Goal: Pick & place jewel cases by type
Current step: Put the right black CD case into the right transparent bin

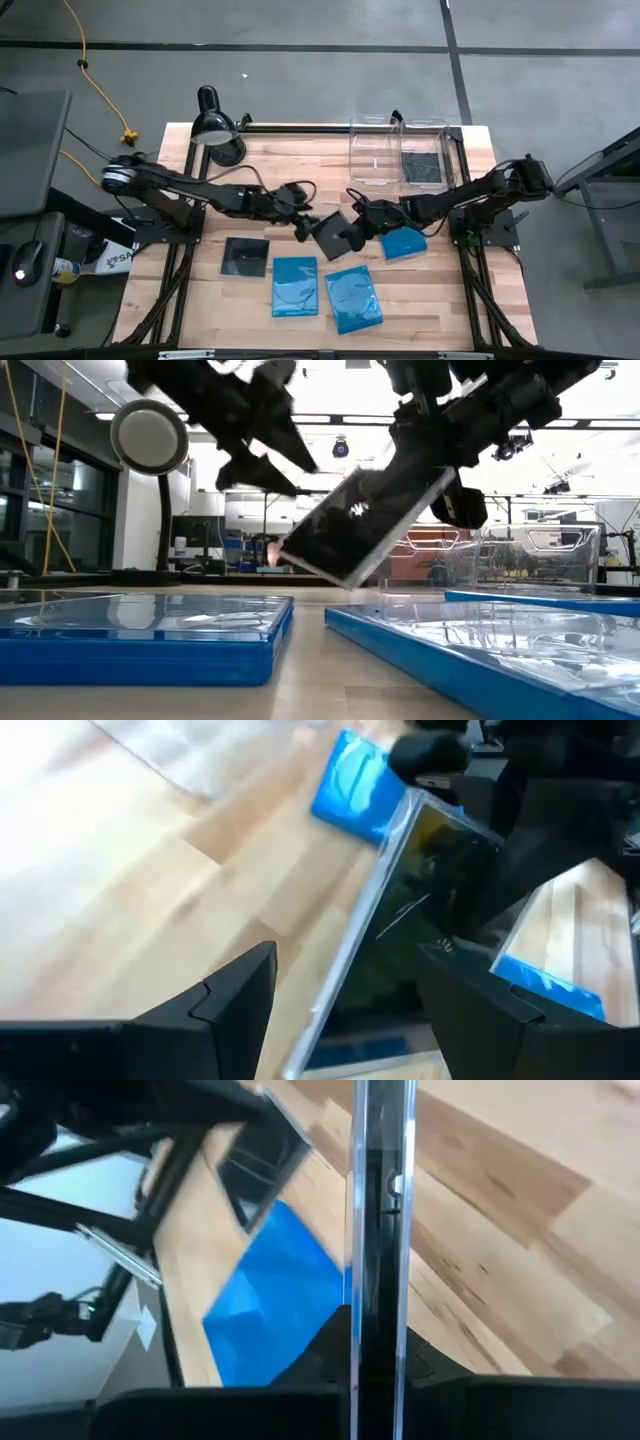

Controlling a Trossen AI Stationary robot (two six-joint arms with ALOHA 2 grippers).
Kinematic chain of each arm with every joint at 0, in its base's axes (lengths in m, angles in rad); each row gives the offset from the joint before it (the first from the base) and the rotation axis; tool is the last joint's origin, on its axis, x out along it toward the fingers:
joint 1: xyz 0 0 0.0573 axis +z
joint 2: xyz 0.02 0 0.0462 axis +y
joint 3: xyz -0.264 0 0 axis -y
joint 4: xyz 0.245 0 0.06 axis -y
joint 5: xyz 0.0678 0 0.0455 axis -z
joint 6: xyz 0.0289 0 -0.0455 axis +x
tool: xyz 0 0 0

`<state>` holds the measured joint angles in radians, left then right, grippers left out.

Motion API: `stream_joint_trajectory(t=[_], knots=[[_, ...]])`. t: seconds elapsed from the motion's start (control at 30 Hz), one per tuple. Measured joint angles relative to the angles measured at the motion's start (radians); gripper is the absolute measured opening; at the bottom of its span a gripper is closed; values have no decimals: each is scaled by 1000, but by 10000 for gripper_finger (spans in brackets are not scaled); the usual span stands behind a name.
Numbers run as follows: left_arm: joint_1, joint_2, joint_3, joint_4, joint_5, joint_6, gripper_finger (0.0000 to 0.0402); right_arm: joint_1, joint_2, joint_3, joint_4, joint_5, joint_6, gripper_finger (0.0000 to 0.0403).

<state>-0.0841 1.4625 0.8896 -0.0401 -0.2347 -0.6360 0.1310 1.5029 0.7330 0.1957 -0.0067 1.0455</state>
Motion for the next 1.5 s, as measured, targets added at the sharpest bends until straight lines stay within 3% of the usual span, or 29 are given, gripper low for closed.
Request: stream_joint_trajectory(t=[0.23, 0.43, 0.63, 0.9, 1.17, 1.5], knots=[[-1, -215, 1, -80, -114, 133, 236, 19, -110, 0, 14, 73, -61, 1], [-1, -378, 0, -94, -143, 251, 236, 21, -280, 0, 62, 198, -165, 0], [-1, -463, 0, -91, -138, 332, 236, 20, -484, 0, 147, 366, -344, 0], [-2, -507, 0, -94, -136, 419, 236, 20, -690, 1, 199, 446, -585, 0], [-2, -504, 0, -93, -137, 423, 236, 20, -749, 0, 309, 391, -760, 0], [-2, -503, 0, -94, -136, 431, 236, 20, -772, 0, 491, 3, -934, 0]])
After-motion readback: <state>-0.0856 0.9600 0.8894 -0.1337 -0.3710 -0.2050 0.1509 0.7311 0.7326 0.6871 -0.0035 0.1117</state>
